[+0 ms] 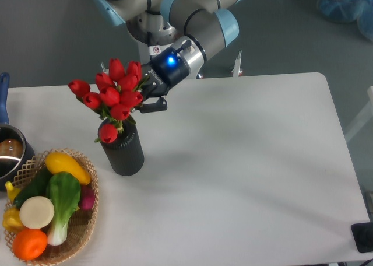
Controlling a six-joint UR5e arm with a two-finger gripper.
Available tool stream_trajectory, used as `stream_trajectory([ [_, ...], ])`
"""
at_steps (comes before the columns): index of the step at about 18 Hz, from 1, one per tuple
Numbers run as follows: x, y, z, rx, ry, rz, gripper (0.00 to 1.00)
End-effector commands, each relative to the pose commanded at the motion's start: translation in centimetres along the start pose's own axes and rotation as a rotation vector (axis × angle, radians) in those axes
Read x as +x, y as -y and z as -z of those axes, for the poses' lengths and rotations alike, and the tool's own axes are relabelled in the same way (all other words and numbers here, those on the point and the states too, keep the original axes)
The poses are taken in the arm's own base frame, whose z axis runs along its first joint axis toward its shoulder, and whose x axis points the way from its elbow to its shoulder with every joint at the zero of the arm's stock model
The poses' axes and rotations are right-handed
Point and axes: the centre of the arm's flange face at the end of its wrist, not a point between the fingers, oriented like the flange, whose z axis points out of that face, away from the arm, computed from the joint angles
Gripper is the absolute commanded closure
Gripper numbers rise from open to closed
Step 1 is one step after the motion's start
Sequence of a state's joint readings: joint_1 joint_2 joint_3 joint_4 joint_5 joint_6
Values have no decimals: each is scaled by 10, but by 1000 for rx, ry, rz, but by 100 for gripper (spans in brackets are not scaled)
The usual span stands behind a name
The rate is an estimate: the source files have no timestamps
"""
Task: Insert the flowers into the vase
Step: 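Push the tulips deeper into the vase and open the gripper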
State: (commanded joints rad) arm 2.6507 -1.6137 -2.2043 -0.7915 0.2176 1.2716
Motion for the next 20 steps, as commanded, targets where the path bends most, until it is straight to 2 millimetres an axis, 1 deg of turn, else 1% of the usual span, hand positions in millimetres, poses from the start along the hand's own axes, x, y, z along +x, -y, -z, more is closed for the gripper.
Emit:
stream_trajectory([
  [4,0,-19,-9,-24,-17,-39,87],
  [6,-2,-27,-11,-30,-20,-44,80],
  [7,-2,-30,-12,-30,-23,-43,74],
  [10,-3,-35,-15,-44,-27,-34,41],
  [11,-3,-36,-15,-62,-24,-35,27],
  [12,-2,-36,-15,-70,-24,-35,10],
  [13,-1,-37,-16,-70,-25,-32,0],
  [20,-2,-39,-12,-119,-7,-45,0],
])
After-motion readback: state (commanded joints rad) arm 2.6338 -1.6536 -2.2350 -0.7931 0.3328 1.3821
